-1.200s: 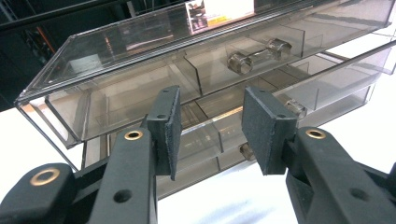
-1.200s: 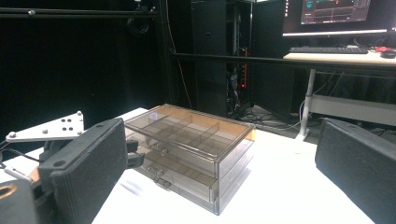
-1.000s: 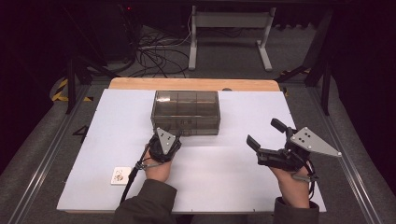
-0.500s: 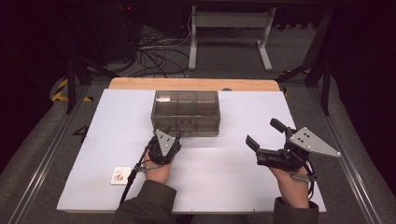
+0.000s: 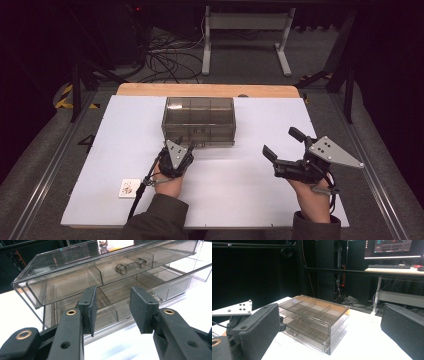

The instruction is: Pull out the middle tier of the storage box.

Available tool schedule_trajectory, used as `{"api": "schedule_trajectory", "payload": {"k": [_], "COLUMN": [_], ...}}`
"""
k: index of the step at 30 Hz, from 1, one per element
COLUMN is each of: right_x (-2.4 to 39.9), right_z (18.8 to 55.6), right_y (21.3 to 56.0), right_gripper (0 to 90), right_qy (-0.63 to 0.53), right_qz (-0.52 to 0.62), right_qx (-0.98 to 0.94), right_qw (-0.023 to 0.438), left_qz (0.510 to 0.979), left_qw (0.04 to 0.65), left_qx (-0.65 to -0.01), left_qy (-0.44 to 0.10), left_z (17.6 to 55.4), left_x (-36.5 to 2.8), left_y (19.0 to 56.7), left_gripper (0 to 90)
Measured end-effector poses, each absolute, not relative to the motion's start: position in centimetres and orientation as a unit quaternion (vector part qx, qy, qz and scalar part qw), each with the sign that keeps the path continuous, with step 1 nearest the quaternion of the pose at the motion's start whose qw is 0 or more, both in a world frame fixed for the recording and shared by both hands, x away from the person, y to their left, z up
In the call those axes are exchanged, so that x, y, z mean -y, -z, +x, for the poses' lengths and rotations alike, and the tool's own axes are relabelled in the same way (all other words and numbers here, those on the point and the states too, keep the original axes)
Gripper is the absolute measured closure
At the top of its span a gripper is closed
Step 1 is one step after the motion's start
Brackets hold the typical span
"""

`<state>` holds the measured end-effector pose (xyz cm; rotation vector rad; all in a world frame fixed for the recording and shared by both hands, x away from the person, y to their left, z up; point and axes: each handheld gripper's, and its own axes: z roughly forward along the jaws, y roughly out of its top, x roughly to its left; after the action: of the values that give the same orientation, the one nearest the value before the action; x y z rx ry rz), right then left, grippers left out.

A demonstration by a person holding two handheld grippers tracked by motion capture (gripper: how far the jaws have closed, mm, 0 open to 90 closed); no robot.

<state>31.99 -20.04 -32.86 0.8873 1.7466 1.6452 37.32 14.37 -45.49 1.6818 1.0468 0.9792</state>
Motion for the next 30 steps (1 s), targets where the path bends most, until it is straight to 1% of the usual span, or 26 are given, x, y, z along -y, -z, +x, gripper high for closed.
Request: {"api": "schedule_trajectory", "payload": {"k": [30], "right_x": [20.03], "right_z": [32.01], "right_y": [32.86], "right_gripper": [3.1], "right_qy": [-0.613], "right_qz": [0.331], "right_qx": [-0.656], "right_qw": [0.289], "left_qz": [0.676], "left_qw": [0.459], "left_qx": [-0.431], "left_qy": [-0.383], "left_z": [36.52], "left_x": [-14.75], "left_y": [45.45], "left_gripper": [57.2]}}
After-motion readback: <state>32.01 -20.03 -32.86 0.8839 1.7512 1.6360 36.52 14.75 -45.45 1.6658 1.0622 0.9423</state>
